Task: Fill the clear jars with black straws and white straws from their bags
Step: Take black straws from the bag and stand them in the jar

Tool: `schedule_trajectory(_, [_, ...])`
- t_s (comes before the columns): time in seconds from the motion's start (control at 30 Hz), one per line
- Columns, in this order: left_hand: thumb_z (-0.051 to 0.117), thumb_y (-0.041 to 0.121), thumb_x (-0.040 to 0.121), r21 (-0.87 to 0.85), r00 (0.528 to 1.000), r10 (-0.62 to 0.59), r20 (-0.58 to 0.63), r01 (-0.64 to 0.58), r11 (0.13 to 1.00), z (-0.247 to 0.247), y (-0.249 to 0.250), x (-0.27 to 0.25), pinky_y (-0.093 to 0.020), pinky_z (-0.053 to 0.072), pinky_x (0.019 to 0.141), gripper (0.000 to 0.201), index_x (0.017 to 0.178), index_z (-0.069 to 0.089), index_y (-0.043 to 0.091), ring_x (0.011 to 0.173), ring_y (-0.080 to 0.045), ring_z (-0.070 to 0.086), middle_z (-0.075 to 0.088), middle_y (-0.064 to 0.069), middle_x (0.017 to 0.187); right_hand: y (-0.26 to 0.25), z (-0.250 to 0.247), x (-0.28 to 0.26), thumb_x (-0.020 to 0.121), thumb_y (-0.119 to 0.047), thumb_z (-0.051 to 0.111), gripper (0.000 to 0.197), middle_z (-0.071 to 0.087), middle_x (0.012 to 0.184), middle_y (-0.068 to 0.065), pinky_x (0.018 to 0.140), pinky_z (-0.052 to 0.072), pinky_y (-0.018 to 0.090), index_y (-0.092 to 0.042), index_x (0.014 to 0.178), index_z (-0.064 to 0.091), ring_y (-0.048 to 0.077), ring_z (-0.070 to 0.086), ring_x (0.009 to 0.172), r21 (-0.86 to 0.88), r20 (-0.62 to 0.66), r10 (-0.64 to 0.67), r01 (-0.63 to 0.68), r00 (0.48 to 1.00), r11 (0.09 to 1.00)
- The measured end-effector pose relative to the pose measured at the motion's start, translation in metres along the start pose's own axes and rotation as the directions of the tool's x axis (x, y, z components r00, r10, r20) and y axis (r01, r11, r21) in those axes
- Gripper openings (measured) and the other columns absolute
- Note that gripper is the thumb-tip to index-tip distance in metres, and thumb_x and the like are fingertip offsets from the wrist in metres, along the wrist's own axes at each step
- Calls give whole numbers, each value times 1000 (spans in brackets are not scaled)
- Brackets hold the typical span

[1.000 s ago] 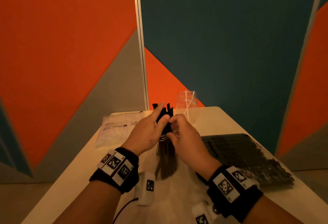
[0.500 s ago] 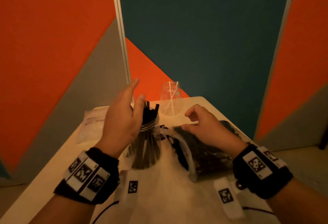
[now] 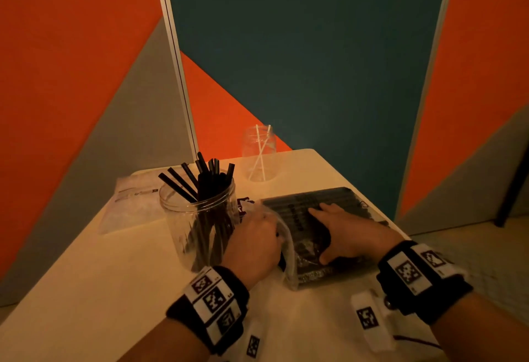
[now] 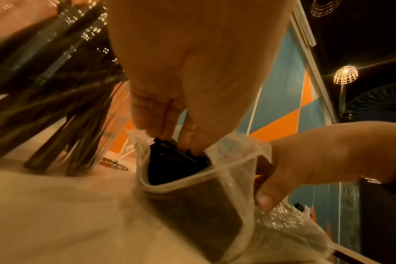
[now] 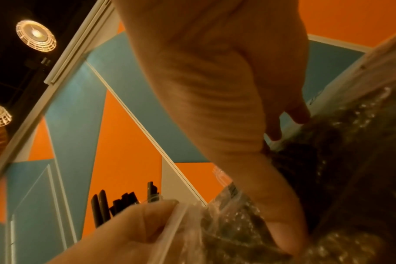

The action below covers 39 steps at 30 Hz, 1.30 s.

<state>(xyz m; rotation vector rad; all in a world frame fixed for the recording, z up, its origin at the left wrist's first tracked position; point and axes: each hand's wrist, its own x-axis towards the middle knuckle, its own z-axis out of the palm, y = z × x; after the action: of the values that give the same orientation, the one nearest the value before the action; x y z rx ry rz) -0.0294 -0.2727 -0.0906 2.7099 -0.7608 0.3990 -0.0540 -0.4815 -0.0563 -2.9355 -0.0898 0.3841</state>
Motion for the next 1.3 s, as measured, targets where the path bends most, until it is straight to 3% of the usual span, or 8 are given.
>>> schedule_trajectory(0.07, [58, 34, 92, -92, 997, 71, -29, -73, 993, 2, -2, 4, -35, 43, 102, 23, 114, 62, 28, 119, -16, 46, 51, 5, 127, 3, 0, 3, 77, -40, 84, 120, -7, 169, -3, 123, 10, 47, -30, 160, -2, 20, -8, 155, -12, -8, -16, 16, 1000, 1000])
schedule_trajectory(0.2, [57, 34, 96, -172, 984, 131, 123, -109, 979, 2, -8, 13, -36, 36, 112, 42, 136, 52, 24, 131, -16, 42, 50, 4, 142, 8, 0, 9, 75, -41, 85, 124, -11, 168, -5, 124, 7, 45, -29, 160, -4, 18, -10, 154, -5, 0, -31, 31, 1000, 999])
schedule_trajectory(0.43, [59, 32, 94, -117, 929, 82, 362, -42, 992, -9, 0, 37, -44, 53, 91, 31, 121, 62, 17, 106, -22, 60, 63, -2, 123, 7, -1, 12, 73, -44, 85, 124, -8, 168, -4, 123, 5, 49, -29, 160, -1, 20, -8, 154, -58, 3, -29, 29, 1000, 998])
schedule_trajectory(0.6, [54, 26, 95, -86, 877, 71, 476, -34, 996, -17, 6, 42, -49, 55, 85, 25, 111, 65, 11, 98, -27, 64, 66, -10, 112, 7, -1, 11, 74, -45, 85, 122, -9, 168, -4, 123, 7, 52, -30, 161, 0, 21, -8, 155, -70, 18, -18, 19, 1000, 997])
schedule_trajectory(0.83, [53, 25, 97, -100, 850, 74, 521, -26, 995, -27, 10, 32, -46, 51, 93, 30, 123, 56, 10, 107, -26, 60, 61, -9, 122, 5, 1, 11, 74, -43, 86, 123, -10, 168, -5, 124, 11, 54, -31, 160, -1, 21, -9, 155, -79, 33, -8, 10, 999, 997])
schedule_trajectory(1.07, [52, 26, 96, -6, 831, 38, 555, -42, 999, -34, 9, 12, -34, 46, 82, 30, 122, 50, 12, 98, -22, 54, 56, -8, 122, 3, 0, 8, 74, -43, 85, 121, -10, 168, -8, 123, 11, 57, -34, 160, 0, 22, -9, 155, -89, 58, -9, 14, 998, 996])
schedule_trajectory(1.13, [52, 27, 96, 15, 838, 7, 545, -18, 1000, -35, 1, 2, -34, 49, 86, 30, 123, 50, 14, 101, -21, 56, 56, -6, 120, 4, -1, 7, 75, -42, 85, 120, -10, 168, -9, 124, 12, 56, -35, 160, 0, 21, -9, 154, -75, 67, -12, 17, 998, 997])
schedule_trajectory(1.3, [51, 19, 92, 46, 893, -90, 441, 77, 996, -40, -13, -21, -27, 44, 73, 31, 123, 49, 19, 91, -17, 56, 55, 0, 107, 5, 1, 8, 77, -40, 84, 119, -13, 167, -9, 123, 13, 48, -35, 160, -2, 20, -10, 154, -68, 81, -26, 31, 996, 997])
